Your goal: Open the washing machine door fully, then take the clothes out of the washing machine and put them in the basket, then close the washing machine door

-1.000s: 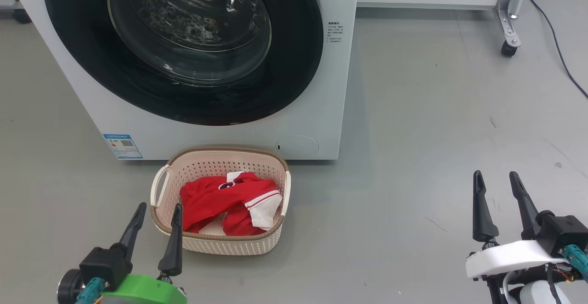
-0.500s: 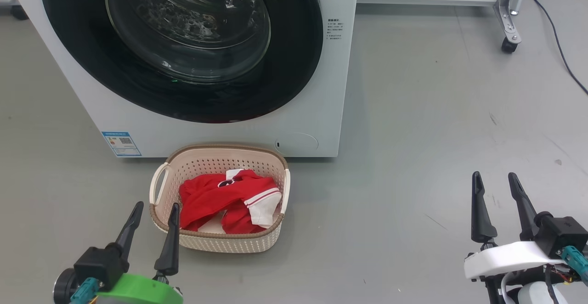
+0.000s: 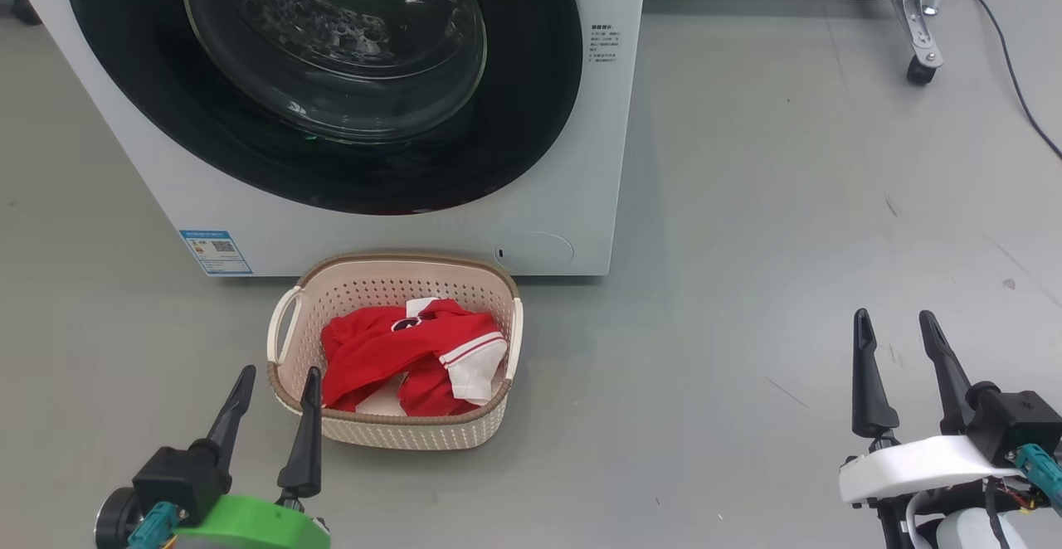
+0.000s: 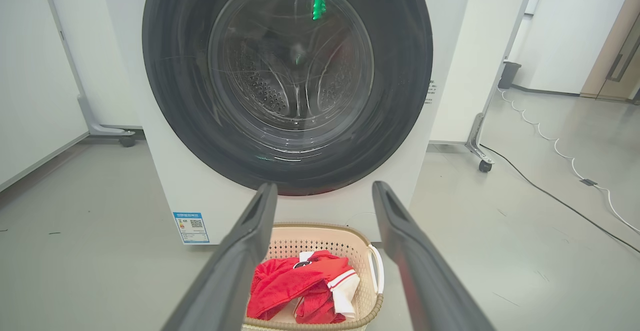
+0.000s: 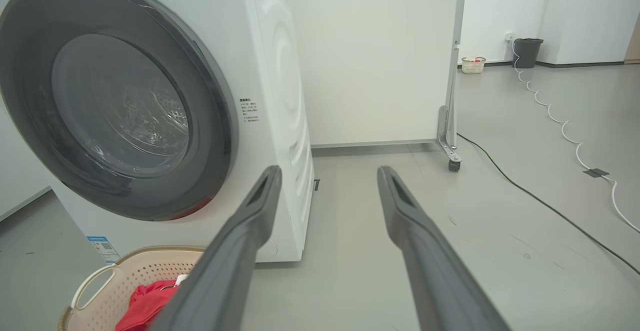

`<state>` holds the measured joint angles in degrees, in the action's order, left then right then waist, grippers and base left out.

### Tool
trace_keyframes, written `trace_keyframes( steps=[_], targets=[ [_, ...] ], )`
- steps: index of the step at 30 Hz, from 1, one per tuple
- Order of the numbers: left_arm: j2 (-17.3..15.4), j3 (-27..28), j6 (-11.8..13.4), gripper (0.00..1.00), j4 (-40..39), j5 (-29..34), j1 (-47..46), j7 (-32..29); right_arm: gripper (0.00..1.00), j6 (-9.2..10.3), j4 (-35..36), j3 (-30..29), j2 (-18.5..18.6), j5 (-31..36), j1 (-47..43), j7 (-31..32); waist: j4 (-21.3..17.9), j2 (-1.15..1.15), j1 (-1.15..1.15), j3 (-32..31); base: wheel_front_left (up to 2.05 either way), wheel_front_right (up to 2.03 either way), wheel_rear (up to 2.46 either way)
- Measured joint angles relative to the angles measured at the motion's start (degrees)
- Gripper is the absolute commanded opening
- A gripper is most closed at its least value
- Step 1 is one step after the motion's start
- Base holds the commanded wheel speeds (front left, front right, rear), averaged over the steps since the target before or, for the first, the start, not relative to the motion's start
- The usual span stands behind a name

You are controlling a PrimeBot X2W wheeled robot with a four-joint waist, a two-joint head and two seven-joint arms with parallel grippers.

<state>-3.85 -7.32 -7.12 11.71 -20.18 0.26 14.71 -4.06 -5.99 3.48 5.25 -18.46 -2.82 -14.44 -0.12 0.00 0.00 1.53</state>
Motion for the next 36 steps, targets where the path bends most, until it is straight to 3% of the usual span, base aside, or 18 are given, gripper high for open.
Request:
trace_keyframes(
  steps=[14, 15, 25, 36],
  targets=[
    [0.00, -0.44, 0.00, 1.00, 0.11, -1.79, -0.01, 0.00, 1.00, -0.56, -0.05, -0.11, -0.24, 0.55, 0.01, 0.00, 0.05, 0.00, 0.00, -0.12, 0.00, 0.00, 0.00],
    [0.19, -0.47, 0.01, 0.00, 0.73, -1.82, 0.06, -0.01, 0.00, -0.53, -0.58, -0.04, -0.33, 0.51, -0.09, 0.01, 0.05, 0.00, 0.00, -0.12, 0.00, 0.00, 0.00],
    [1.19, -0.75, 0.01, 0.00, 3.14, -3.55, 1.56, -0.11, 0.00, -0.52, -3.63, 0.21, -1.60, -1.07, -1.79, 0.43, 0.04, 0.00, 0.00, -0.18, 0.00, 0.00, 0.00],
    [1.19, -0.18, 0.01, 0.00, 2.63, -12.44, 1.55, -1.90, 0.00, -0.58, -4.21, -1.02, -1.67, -10.66, -1.44, 2.75, 0.06, 0.00, 0.00, -0.30, 0.00, 0.00, 0.00]
  ],
)
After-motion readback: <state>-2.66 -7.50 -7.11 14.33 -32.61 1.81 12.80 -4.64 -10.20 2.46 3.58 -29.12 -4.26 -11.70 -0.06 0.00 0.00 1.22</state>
